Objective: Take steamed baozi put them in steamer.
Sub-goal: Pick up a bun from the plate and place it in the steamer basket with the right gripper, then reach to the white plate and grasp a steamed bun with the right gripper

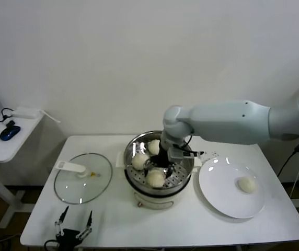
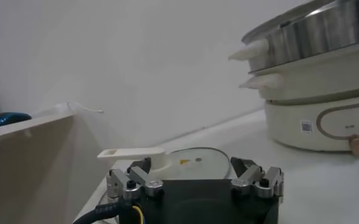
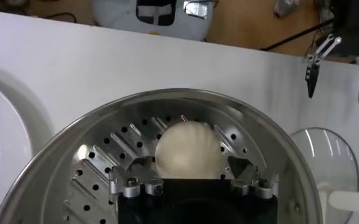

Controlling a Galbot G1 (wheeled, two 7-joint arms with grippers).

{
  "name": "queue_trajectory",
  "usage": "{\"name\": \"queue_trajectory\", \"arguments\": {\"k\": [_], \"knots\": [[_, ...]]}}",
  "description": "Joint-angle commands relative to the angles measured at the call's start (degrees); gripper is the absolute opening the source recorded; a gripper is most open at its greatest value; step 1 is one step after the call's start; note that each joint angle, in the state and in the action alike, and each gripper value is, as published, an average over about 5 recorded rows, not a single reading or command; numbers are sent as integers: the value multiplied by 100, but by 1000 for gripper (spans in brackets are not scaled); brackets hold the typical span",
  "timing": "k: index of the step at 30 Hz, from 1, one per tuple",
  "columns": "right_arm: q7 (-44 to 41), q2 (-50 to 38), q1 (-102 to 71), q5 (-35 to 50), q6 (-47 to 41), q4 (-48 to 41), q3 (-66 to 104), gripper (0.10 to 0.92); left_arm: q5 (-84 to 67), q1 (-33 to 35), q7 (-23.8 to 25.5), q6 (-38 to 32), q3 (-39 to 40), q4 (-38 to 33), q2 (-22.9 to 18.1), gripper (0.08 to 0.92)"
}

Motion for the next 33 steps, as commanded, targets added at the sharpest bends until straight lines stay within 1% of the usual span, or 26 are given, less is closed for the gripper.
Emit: {"name": "queue_trajectory", "arguments": {"k": [1, 3, 4, 6, 7, 9, 11, 12, 13, 16, 22, 33], "knots": [[-708, -179, 1653, 2417, 262, -391, -1496, 822, 9, 37, 5, -4, 1, -26, 8, 823], [-1119, -328, 2184, 3185, 16, -442, -2097, 823, 15, 47, 7, -3, 11, -27, 14, 823], [-1259, -434, 2350, 3397, -154, -433, -2354, 823, 20, 47, 8, -2, 18, -22, 17, 823], [-1368, -661, 2598, 3767, -852, -300, -2851, 823, 29, 46, 9, -1, 40, -11, 26, 823], [-1293, -800, 2709, 3933, -1385, -149, -3052, 823, 33, 46, 10, -1, 52, -9, 32, 823], [-1023, -1117, 2893, 4315, -2786, 254, -3296, 823, 37, 51, 13, 3, 71, -15, 45, 823], [-668, -1446, 2954, 4593, -3921, 588, -3378, 823, 41, 53, 16, 10, 79, -20, 56, 823], [-530, -1587, 2937, 4668, -4292, 681, -3411, 823, 41, 51, 18, 15, 80, -22, 61, 823], [-447, -1717, 2892, 4670, -4475, 713, -3444, 823, 40, 48, 19, 19, 81, -25, 65, 823], [-378, -2112, 2637, 4338, -4698, 669, -3467, 823, 34, 44, 21, 29, 81, -43, 70, 823], [-483, -2721, 1951, 3360, -4576, 352, -3174, 823, 43, 39, 14, 21, 78, 0, 51, 823], [-739, -3199, 552, 2524, -4232, -503, -2114, 823, 159, 37, -39, -8, 64, 101, -43, 823]]}}
